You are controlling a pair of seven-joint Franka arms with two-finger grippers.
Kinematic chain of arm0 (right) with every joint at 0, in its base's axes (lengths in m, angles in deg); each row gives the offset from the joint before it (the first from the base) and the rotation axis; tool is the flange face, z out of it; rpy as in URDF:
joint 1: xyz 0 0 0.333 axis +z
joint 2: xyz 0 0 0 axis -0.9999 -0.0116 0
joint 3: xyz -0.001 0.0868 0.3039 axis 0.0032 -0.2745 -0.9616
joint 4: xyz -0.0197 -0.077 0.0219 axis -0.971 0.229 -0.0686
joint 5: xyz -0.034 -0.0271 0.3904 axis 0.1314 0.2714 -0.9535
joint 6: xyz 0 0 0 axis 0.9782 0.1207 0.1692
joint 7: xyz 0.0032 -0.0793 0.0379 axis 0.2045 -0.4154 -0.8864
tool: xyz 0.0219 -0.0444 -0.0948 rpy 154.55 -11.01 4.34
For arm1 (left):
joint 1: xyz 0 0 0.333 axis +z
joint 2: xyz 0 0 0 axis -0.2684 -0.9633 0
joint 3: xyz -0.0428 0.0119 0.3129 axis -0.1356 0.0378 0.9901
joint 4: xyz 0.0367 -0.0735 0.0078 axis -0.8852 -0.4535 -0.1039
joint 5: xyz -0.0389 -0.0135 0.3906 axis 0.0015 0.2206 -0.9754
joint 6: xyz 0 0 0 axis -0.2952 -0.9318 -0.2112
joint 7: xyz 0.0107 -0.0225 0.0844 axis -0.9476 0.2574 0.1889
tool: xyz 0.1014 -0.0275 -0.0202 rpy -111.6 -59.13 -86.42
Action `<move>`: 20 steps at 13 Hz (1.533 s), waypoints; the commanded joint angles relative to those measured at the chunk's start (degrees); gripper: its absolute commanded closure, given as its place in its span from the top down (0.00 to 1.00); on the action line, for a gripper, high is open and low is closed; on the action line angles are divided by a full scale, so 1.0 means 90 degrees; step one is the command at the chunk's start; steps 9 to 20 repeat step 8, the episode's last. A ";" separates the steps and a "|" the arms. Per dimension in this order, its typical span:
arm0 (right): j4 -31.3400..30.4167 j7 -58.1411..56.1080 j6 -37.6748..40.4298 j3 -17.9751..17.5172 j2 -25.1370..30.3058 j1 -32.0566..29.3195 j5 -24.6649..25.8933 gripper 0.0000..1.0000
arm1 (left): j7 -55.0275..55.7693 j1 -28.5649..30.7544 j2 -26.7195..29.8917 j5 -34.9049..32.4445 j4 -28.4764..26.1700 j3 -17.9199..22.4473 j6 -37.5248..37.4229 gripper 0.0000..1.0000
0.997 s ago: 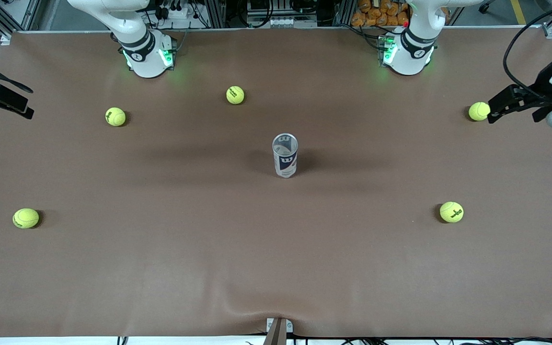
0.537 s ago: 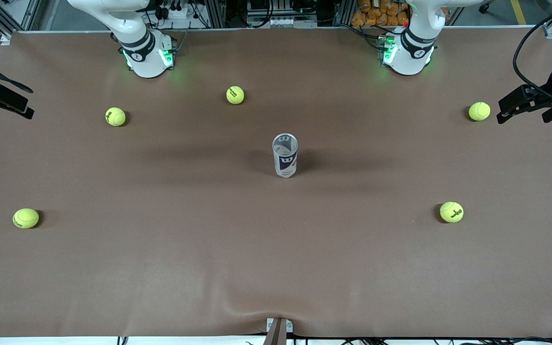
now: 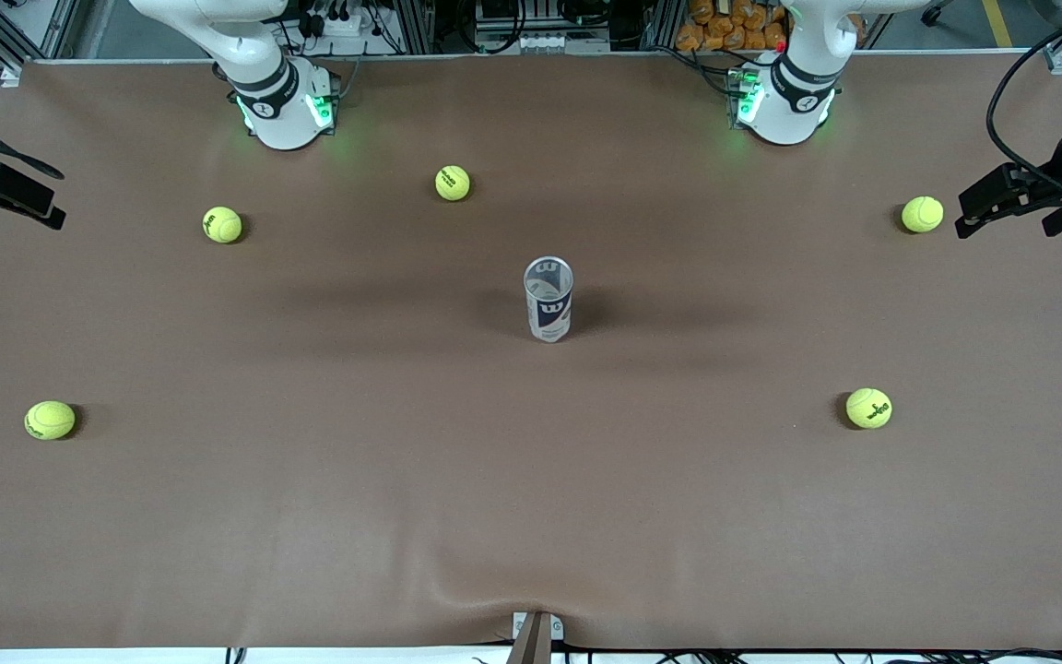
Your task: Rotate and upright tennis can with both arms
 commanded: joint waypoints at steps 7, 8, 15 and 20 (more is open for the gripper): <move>0.0031 0.0105 0.0044 0.0012 -0.0048 0.0110 0.0015 1.00 | -0.0095 0.0044 0.0073 0.0100 0.0006 -0.0012 -0.0087 1.00; 0.0031 0.0105 0.0044 0.0012 -0.0058 0.0110 0.0015 1.00 | -0.0086 0.0034 0.0073 0.0100 0.0006 -0.0012 -0.0087 1.00; 0.0031 0.0105 0.0044 0.0012 -0.0058 0.0110 0.0015 1.00 | -0.0086 0.0034 0.0073 0.0100 0.0006 -0.0012 -0.0087 1.00; 0.0031 0.0105 0.0044 0.0012 -0.0058 0.0110 0.0015 1.00 | -0.0086 0.0034 0.0073 0.0100 0.0006 -0.0012 -0.0087 1.00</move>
